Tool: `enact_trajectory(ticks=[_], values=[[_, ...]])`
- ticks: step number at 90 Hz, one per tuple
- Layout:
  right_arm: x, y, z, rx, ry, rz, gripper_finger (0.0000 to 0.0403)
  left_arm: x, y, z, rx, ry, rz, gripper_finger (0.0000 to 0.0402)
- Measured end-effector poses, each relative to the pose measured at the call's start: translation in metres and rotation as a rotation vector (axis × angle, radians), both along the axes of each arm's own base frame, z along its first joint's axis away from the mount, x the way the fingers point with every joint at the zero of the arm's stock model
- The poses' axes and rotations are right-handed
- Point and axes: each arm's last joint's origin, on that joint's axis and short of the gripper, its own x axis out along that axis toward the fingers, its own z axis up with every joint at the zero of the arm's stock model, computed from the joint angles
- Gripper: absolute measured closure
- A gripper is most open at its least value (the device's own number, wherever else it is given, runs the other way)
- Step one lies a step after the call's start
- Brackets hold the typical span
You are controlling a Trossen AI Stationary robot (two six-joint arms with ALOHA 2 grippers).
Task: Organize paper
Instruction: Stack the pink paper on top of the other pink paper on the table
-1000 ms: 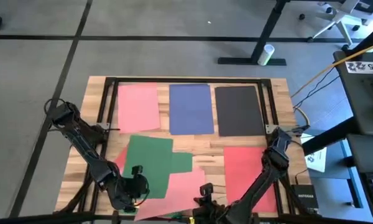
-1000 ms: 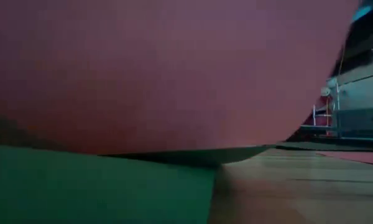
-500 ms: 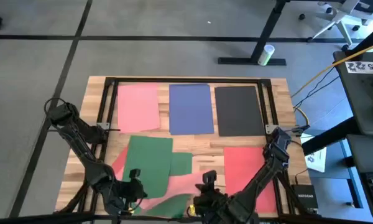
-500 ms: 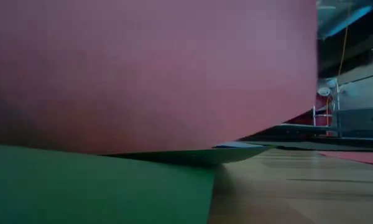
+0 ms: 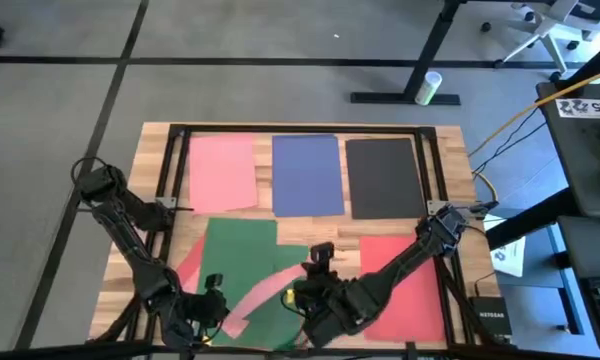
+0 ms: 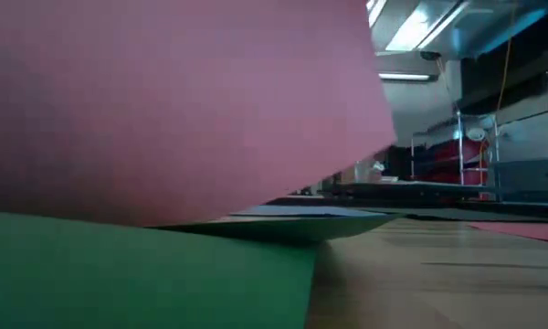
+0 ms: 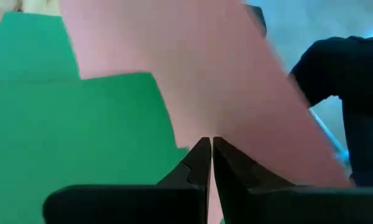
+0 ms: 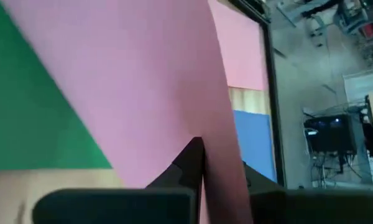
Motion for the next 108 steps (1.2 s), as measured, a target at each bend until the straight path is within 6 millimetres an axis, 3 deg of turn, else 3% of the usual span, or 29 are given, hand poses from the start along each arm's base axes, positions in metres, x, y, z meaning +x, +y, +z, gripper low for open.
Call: enact_trajectory(ticks=[57,83,108], values=[[0.053,-0.111,0.039,-0.023,-0.065,-0.024,0.0403,-0.025,-0.015,0.001,-0.061,-0.056,0.061,0.0402],[0.075,-0.169,0.043,0.018,-0.045,0.023,0.0403,-0.025,-0.020,-0.012,-0.066,-0.051,0.115,0.0402],[0.085,-0.238,0.044,0.045,-0.010,0.063,0.0403,-0.024,-0.019,-0.014,-0.062,-0.096,0.185,0.0402]])
